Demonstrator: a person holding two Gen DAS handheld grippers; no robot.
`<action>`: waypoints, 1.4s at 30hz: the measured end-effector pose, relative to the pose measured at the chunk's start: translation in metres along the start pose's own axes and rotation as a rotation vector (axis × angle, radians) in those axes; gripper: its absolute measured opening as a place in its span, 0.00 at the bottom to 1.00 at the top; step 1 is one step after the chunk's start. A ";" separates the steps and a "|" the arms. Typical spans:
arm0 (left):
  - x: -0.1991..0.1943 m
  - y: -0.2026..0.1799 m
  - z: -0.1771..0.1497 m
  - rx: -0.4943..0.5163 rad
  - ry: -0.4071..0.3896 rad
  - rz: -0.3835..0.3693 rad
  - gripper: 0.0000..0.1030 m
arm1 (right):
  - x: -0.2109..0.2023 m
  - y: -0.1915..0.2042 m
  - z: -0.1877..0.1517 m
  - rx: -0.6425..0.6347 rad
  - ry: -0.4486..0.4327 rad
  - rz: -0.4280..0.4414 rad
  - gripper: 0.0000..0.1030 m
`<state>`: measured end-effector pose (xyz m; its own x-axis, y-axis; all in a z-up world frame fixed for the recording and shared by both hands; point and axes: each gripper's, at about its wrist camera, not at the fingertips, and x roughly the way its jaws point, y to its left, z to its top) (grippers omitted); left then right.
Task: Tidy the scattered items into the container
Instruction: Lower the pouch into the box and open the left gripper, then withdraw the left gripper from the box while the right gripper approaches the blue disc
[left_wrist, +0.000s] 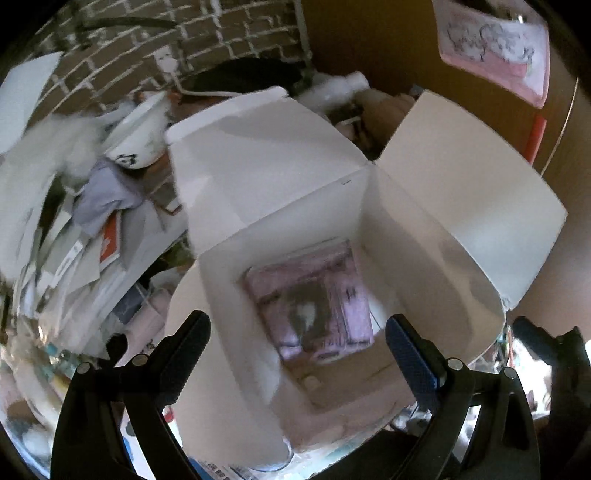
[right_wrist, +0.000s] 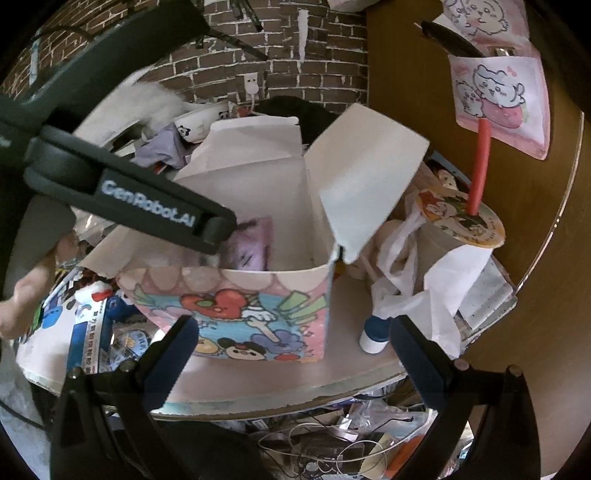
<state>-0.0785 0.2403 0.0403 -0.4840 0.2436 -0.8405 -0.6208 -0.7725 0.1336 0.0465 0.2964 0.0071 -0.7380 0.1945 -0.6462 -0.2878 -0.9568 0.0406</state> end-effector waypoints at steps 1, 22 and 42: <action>-0.003 0.009 -0.003 -0.020 -0.024 -0.002 0.92 | 0.001 0.002 0.000 -0.005 0.002 0.004 1.00; -0.066 0.108 -0.111 -0.256 -0.250 0.136 0.92 | 0.015 0.088 -0.013 -0.159 0.037 0.093 1.00; -0.051 0.161 -0.244 -0.471 -0.339 0.223 0.92 | 0.031 0.160 -0.074 -0.423 -0.120 0.160 1.00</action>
<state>-0.0029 -0.0395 -0.0239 -0.7878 0.1592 -0.5950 -0.1803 -0.9833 -0.0243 0.0226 0.1334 -0.0628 -0.8253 0.0367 -0.5636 0.0914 -0.9760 -0.1975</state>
